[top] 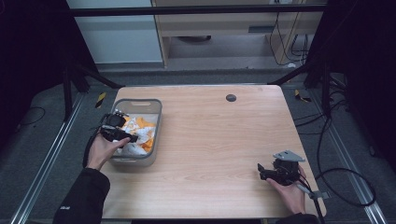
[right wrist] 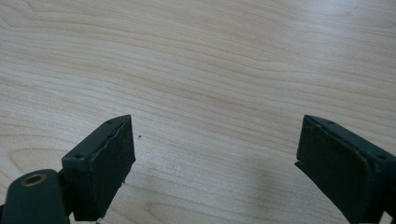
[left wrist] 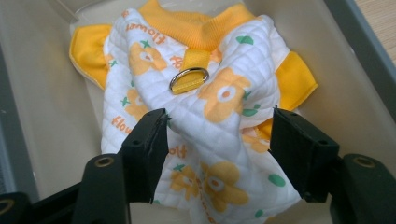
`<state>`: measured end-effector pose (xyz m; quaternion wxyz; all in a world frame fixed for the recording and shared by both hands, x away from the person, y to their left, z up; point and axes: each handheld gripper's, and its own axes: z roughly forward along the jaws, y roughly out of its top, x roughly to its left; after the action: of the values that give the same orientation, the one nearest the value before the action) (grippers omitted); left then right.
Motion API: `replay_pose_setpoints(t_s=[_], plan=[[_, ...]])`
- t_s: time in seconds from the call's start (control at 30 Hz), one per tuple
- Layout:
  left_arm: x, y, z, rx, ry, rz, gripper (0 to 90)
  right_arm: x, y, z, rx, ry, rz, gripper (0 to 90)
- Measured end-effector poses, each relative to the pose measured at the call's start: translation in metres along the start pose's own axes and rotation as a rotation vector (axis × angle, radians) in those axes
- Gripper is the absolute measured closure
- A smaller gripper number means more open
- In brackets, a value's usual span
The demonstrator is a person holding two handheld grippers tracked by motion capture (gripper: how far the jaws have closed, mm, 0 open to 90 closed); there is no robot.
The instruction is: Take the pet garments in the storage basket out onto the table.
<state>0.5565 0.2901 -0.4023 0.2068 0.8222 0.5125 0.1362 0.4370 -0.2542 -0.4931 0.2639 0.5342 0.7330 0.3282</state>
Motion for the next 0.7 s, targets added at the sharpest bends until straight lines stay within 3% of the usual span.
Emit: replay_pose_setpoints(t_s=[0.27, 0.7], plan=[[0.005, -0.002, 0.011, 0.041, -0.008, -0.018, 42.8, 0.0, 0.0, 0.001, 0.013, 0.003, -0.001, 11.0], [0.006, -0.001, 0.021, 0.097, -0.025, -0.039, 62.7, 0.001, -0.001, 0.002, 0.02, 0.006, -0.001, 10.6]])
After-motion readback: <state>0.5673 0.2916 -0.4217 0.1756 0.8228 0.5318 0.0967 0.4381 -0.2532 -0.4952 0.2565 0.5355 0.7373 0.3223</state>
